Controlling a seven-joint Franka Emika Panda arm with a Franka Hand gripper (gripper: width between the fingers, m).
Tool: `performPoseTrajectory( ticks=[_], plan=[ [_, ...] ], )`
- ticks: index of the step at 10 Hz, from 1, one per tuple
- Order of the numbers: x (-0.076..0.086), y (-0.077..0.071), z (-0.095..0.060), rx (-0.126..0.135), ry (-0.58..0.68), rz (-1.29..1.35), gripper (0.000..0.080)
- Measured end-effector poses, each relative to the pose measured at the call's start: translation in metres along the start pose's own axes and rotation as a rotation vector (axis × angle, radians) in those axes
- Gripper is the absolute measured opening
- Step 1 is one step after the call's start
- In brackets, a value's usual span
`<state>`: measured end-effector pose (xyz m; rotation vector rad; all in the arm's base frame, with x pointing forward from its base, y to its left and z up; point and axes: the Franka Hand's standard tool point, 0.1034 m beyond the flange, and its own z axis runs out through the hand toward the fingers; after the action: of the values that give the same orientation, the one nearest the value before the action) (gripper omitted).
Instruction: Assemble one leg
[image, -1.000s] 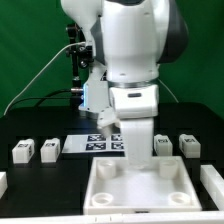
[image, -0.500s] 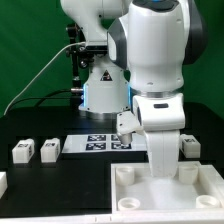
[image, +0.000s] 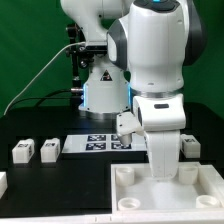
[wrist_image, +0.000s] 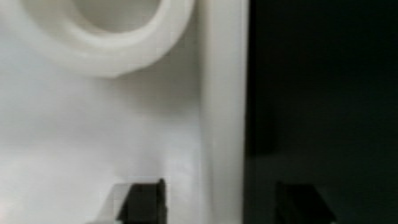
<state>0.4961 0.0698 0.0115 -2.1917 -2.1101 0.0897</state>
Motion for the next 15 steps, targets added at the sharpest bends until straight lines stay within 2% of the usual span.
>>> performPoseTrajectory(
  ticks=[1, 2, 3, 5, 10, 12, 13, 15],
  plan=[
    [0.000, 0.000, 0.000, 0.000, 0.000, 0.000, 0.0455],
    [0.000, 0.000, 0.000, 0.001, 0.000, 0.001, 0.0455],
    [0.000, 0.000, 0.000, 0.001, 0.000, 0.001, 0.0611],
    [0.000, 0.000, 0.001, 0.001, 0.000, 0.001, 0.0641],
    [-0.001, 0.000, 0.000, 0.000, 0.000, 0.003, 0.0648],
    [0.007, 0.000, -0.024, -0.026, -0.006, 0.119, 0.0648],
    [0.012, -0.006, -0.032, -0.036, -0.009, 0.126, 0.0648],
    [0.029, -0.018, -0.044, -0.039, 0.007, 0.431, 0.0648]
  ],
)
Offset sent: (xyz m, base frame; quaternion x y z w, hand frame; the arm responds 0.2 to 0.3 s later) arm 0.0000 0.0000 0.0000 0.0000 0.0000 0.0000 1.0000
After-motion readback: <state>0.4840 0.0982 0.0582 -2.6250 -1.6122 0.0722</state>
